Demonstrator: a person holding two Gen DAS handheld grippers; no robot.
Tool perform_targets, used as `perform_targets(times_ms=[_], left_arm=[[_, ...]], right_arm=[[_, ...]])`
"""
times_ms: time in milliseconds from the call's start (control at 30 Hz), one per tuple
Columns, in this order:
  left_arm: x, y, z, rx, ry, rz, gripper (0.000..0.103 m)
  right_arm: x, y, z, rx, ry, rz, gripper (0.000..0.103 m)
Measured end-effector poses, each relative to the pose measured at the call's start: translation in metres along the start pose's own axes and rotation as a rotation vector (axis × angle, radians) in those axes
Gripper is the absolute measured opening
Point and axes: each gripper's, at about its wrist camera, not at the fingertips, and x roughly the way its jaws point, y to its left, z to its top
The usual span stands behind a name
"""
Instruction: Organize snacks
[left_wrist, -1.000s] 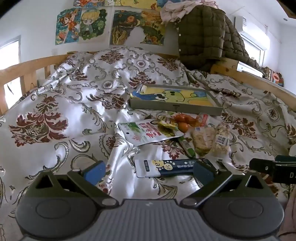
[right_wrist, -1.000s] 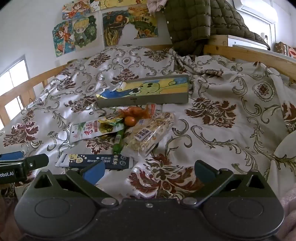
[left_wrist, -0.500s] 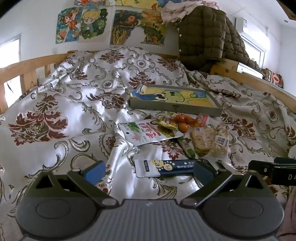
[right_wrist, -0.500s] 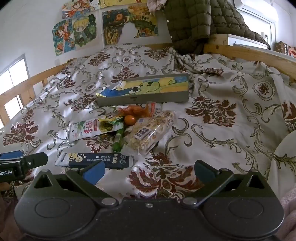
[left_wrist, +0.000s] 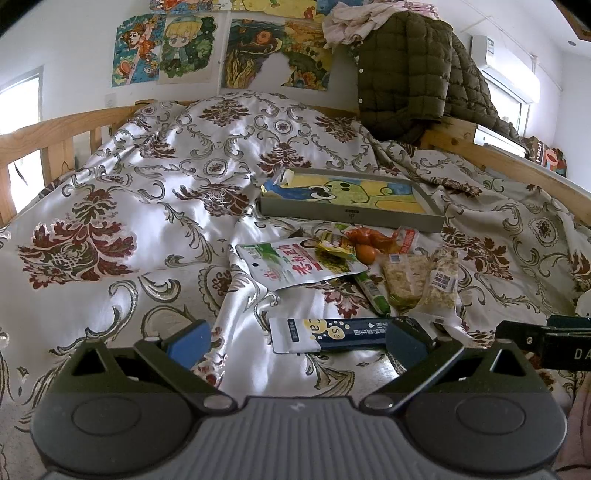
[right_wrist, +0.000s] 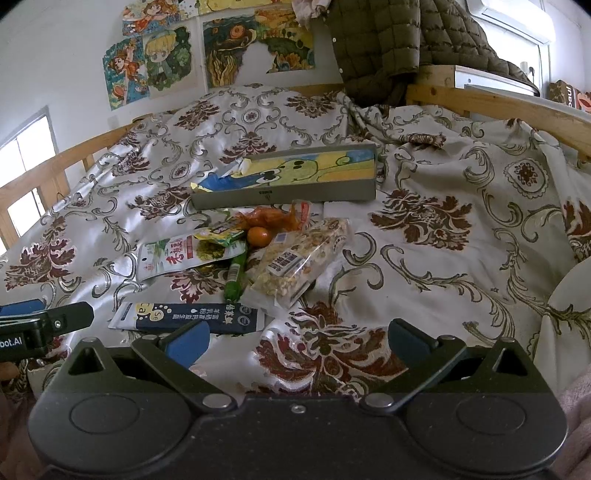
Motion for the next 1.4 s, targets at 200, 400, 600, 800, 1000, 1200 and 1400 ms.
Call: perform_targets(times_ms=[200, 400, 600, 800, 1000, 1200, 1400], left_arm=[[0.0, 0.0002, 0.0, -0.001, 0.0, -0.001, 0.103], [0.0007, -0.0006, -0.0005, -0.001, 0.002, -0.001, 0.103], [0.0007, 0.0004, -0.0005, -0.003, 0.002, -0.001, 0.103], [0.0009, 0.0001, -0.0006, -0.003, 0.002, -0.003, 0.103], [0.0006, 0.0007, -0.0003, -0.004, 0.003, -0.002, 0.103], [0.0034, 0.003, -0.0019, -0.006, 0.01, 0.001, 0.103], [0.006, 0.0035, -0.0065, -0.013, 0.027, 0.005, 0.103]], right_arm=[[0.0003, 0.0, 0.0, 0.0, 0.002, 0.0, 0.102], [0.0023, -0.001, -0.0017, 0.001, 0.004, -0.001, 0.102], [0.0014, -0.0007, -0.0014, 0.001, 0.005, -0.001, 0.102], [0.0014, -0.0005, -0.0009, 0.001, 0.007, -0.001, 0.102], [0.0017, -0.0005, -0.0008, 0.001, 0.008, -0.001, 0.102], [0.0017, -0.0004, -0.0008, 0.001, 0.01, -0.001, 0.102], [0.0017, -0.0001, -0.0008, 0.002, 0.011, -0.002, 0.102]])
